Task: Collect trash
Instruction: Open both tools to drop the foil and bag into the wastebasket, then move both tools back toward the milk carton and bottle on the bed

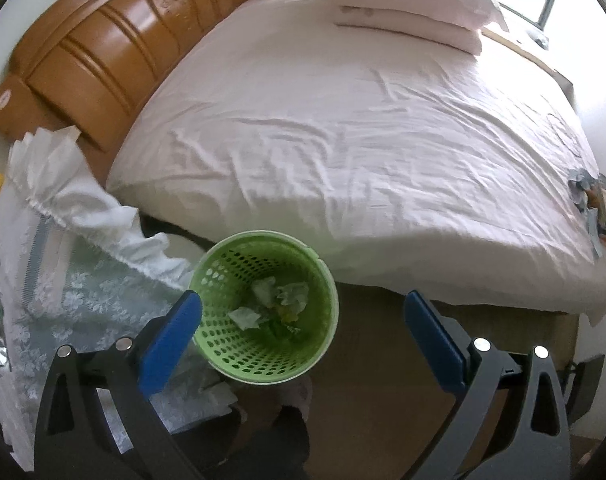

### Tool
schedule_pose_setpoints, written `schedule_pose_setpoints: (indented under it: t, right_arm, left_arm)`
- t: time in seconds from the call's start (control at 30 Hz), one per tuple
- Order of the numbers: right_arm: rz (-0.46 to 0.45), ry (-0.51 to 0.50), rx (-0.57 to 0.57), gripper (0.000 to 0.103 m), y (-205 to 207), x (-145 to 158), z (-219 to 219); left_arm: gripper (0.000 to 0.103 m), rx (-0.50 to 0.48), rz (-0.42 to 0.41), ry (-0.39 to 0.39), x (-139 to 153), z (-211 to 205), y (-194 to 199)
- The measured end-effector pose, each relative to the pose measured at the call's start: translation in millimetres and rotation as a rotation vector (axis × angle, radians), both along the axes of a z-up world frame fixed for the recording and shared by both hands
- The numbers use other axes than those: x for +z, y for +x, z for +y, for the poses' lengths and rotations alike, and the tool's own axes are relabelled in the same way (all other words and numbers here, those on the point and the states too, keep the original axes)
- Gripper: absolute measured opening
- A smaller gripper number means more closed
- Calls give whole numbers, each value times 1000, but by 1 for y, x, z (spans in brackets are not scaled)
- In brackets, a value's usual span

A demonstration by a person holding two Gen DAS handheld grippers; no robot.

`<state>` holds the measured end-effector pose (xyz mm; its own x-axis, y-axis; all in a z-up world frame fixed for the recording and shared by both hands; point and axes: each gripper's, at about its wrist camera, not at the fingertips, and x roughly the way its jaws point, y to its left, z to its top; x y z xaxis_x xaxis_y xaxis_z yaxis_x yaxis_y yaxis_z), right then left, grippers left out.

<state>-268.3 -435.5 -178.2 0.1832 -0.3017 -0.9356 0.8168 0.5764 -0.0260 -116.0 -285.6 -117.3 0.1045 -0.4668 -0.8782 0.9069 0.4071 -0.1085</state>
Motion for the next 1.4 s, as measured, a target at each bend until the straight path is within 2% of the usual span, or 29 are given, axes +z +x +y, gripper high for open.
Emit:
schedule_pose_setpoints:
  t: [0.17,0.2,0.23,0.3,0.33,0.43,0.57,0.63,0.73,0.9,1.07,1.4]
  right_arm:
    - [0,-8,-23,100,-10,3,-7]
    - [-2,-10,-28,100,-13,4,-8]
    - [-5,-11,-33,100,-15,4,-10]
    - [-11,-7,-38,100,-18,3,-11]
    - [-13,-2,-43,100,-20,3,-11]
    - [-17,6,-54,100,-24,2,-11]
    - [-15,17,-61,100,-25,0,-9]
    - [-16,18,-57,100,-25,2,-8]
    - [-19,12,-48,100,-22,5,-3]
    - [-41,4,-27,100,-14,14,10]
    - [-83,-48,39,100,11,43,32]
    - [-159,-70,220,100,85,77,76]
  left_arm:
    - [14,-42,41,63,-27,-42,-7]
    - [20,-51,58,73,-32,-47,-8]
    - [43,-62,80,86,-37,-54,-9]
    - [73,-47,60,83,-40,-59,-13]
    - [80,-44,40,73,-39,-58,-15]
    - [89,-73,8,65,-35,-58,-26]
    - [94,-72,-23,61,-26,-52,-28]
    - [95,-50,4,58,-20,-45,-23]
    - [95,19,13,15,-6,-29,-11]
    - [95,132,-40,-47,21,5,14]
    - [95,259,-101,-74,37,50,43]
    - [95,499,-117,-93,47,142,91]
